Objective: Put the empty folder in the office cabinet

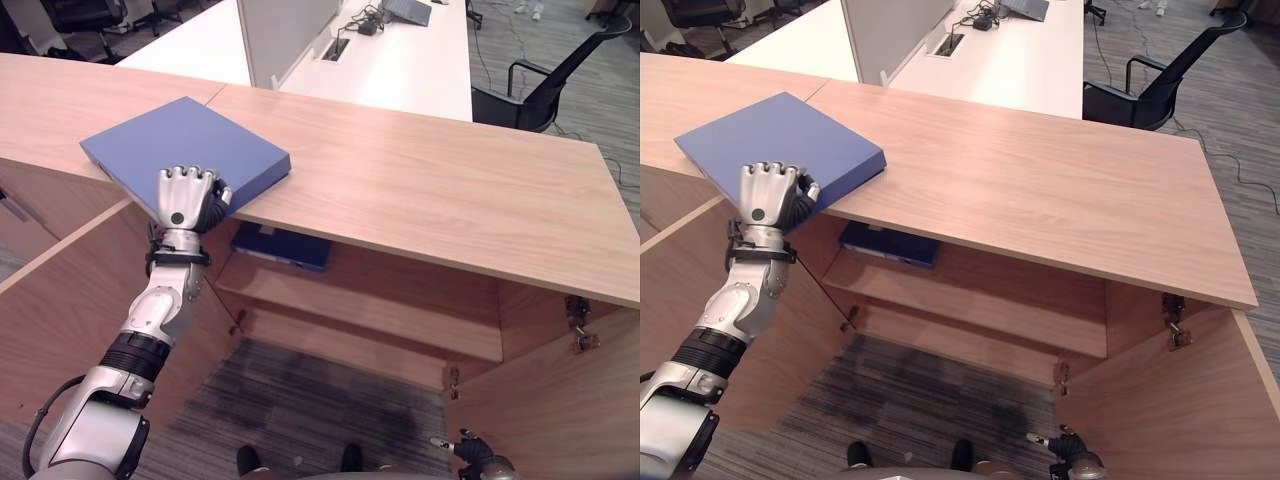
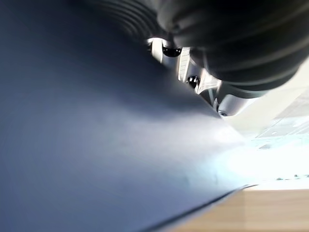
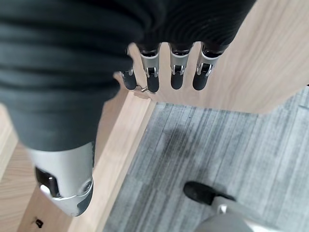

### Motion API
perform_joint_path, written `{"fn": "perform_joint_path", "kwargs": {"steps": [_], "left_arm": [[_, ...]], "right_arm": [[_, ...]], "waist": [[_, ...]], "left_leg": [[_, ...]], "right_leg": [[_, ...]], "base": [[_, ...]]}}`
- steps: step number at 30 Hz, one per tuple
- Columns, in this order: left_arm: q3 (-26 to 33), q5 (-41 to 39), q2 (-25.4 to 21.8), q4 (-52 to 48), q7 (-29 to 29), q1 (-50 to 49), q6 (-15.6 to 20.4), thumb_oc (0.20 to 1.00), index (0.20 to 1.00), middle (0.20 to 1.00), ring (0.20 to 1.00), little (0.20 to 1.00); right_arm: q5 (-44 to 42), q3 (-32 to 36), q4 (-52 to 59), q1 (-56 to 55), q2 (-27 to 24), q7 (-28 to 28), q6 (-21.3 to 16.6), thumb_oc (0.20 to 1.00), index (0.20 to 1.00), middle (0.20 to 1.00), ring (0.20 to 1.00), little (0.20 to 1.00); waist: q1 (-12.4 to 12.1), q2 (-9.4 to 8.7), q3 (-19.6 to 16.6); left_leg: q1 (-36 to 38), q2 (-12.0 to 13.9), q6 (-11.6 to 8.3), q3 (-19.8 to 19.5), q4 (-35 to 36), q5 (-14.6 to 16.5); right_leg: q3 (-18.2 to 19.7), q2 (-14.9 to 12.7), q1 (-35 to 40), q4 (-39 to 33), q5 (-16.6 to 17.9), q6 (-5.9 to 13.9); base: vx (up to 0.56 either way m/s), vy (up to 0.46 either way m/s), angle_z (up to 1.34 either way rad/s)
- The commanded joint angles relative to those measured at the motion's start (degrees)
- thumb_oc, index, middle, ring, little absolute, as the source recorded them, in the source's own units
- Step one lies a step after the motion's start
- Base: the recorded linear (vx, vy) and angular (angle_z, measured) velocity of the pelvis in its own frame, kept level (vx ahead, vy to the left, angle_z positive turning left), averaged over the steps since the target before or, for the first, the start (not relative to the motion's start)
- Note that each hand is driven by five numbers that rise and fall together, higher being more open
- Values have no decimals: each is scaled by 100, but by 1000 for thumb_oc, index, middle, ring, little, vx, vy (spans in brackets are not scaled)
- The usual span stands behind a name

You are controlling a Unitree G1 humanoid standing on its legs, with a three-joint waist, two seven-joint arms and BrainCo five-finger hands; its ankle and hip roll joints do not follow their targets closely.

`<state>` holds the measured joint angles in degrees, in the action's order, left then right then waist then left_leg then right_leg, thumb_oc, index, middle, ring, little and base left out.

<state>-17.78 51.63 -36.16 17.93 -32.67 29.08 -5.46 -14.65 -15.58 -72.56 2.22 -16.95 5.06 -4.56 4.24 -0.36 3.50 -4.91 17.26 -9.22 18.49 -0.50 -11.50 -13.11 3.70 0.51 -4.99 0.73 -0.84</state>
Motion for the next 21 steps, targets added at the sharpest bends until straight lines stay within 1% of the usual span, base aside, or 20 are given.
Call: {"fn": "perform_joint_path", "kwargs": {"steps": [1,2,3,4,5,11,15,19,21], "left_arm": [[-119,-173,41,363,222,-286,227,200,200,200,200,200],[-133,-205,67,359,224,-270,248,200,200,200,200,200],[-161,-256,104,372,229,-240,273,256,256,256,256,256],[-185,-306,139,368,237,-213,290,545,545,545,545,545],[-214,-335,160,364,236,-181,315,1000,1000,1000,1000,1000],[-433,-646,234,238,201,219,542,1000,1000,1000,1000,1000],[-239,-891,211,-299,114,217,767,1000,1000,1000,1000,1000],[112,-1094,167,-756,-67,136,837,1000,1000,1000,1000,1000],[192,-1133,140,-863,-84,132,873,1000,1000,1000,1000,1000]], "right_arm": [[-115,70,-111,55,48,113,12,1000,1000,1000,1000,1000],[-112,76,-106,46,48,121,20,1000,1000,1000,1000,1000],[-110,87,-106,32,50,125,27,1000,1000,1000,1000,1000],[-118,93,-108,20,50,134,29,1000,1000,1000,1000,1000],[-120,98,-109,19,49,136,29,1000,1000,1000,1000,1000],[-127,76,-126,-8,57,151,26,1000,1000,1000,1000,1000],[-114,88,-159,-8,90,163,15,1000,1000,1000,1000,1000],[-112,76,-191,12,153,163,-7,1000,1000,1000,1000,1000],[-110,68,-205,25,161,164,-16,1000,1000,1000,1000,1000]], "waist": [[154,-190,-237],[162,-192,-238],[172,-196,-240],[181,-199,-238],[189,-200,-239],[240,-206,-255],[229,-211,-249],[180,-202,-239],[167,-198,-234]], "left_leg": [[-700,100,-171,-210,-326,421],[-695,96,-167,-206,-322,424],[-689,92,-163,-198,-317,425],[-686,90,-159,-193,-312,426],[-682,89,-154,-188,-312,430],[-638,72,-134,-173,-279,442],[-619,55,-127,-175,-278,447],[-581,29,-130,-184,-272,442],[-565,23,-131,-199,-272,439]], "right_leg": [[254,-80,82,-1,-685,335],[259,-84,86,-1,-682,336],[255,-86,88,-1,-680,339],[257,-88,91,-1,-675,342],[259,-91,92,-1,-671,343],[268,-109,97,-1,-663,360],[255,-121,123,-1,-672,363],[234,-130,167,-1,-686,355],[226,-132,188,-1,-694,352]], "base": [[0,0,0],[0,0,0],[0,0,0],[0,0,0],[0,0,0],[0,0,0],[0,0,0],[0,0,0],[0,0,0]]}}
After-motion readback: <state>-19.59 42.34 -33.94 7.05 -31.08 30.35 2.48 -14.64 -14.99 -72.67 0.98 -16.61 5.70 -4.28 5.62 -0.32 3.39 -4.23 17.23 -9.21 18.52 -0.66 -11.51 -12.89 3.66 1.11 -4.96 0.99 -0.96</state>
